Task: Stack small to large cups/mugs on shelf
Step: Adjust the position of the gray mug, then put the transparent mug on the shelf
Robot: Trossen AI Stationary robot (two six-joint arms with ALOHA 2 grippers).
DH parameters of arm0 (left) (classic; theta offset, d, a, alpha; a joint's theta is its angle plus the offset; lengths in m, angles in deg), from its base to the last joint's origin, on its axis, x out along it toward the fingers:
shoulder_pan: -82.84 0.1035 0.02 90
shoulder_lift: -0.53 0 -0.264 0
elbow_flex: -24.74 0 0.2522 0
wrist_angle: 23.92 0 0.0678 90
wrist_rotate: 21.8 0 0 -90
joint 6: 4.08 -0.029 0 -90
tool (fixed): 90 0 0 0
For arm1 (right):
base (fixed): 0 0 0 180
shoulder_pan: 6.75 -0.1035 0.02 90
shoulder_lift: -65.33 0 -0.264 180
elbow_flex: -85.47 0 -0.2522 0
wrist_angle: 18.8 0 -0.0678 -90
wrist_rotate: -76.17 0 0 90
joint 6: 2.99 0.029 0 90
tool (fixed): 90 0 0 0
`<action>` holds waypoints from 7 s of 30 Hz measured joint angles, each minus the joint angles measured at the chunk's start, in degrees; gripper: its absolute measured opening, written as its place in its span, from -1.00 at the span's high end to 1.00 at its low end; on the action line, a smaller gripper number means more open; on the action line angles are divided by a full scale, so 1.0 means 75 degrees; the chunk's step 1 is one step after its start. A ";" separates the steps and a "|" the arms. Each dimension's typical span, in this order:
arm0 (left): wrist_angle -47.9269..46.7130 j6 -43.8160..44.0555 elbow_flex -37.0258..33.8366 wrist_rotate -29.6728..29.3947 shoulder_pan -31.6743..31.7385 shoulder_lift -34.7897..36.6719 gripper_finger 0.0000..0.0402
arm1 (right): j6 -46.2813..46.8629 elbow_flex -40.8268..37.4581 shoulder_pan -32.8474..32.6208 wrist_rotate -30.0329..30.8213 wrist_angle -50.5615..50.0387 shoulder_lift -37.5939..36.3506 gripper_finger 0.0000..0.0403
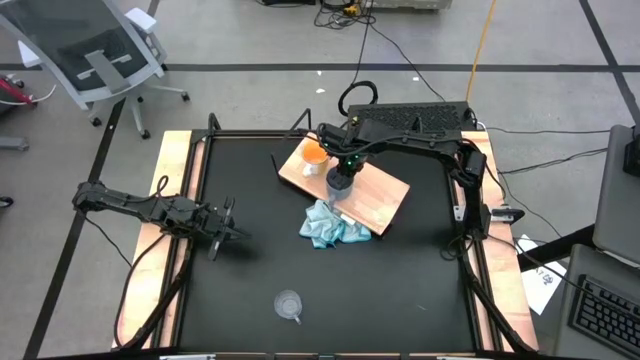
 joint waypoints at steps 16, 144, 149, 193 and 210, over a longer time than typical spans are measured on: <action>0.0000 0.0169 0.0000 0.0012 0.0001 0.0000 0.88 | -0.0605 0.0000 -0.0112 0.0189 0.0585 0.0003 1.00; 0.0006 0.0099 0.0000 0.0070 0.0002 0.0001 0.88 | 0.0396 -0.2084 0.0224 -0.0437 0.1737 -0.1393 0.90; 0.0007 0.0099 0.0000 0.0070 -0.0001 0.0001 0.88 | 0.0399 -0.2084 0.0221 -0.0440 0.1698 -0.1390 0.85; 0.0015 0.0335 0.0000 0.0108 0.0000 0.0000 0.88 | 0.0002 -0.2084 -0.0459 -0.0490 0.1932 -0.3432 0.31; 0.0013 0.0499 0.0000 0.0105 0.0001 0.0001 0.88 | 0.0073 -0.2638 -0.3152 0.1888 0.1229 -0.5111 0.98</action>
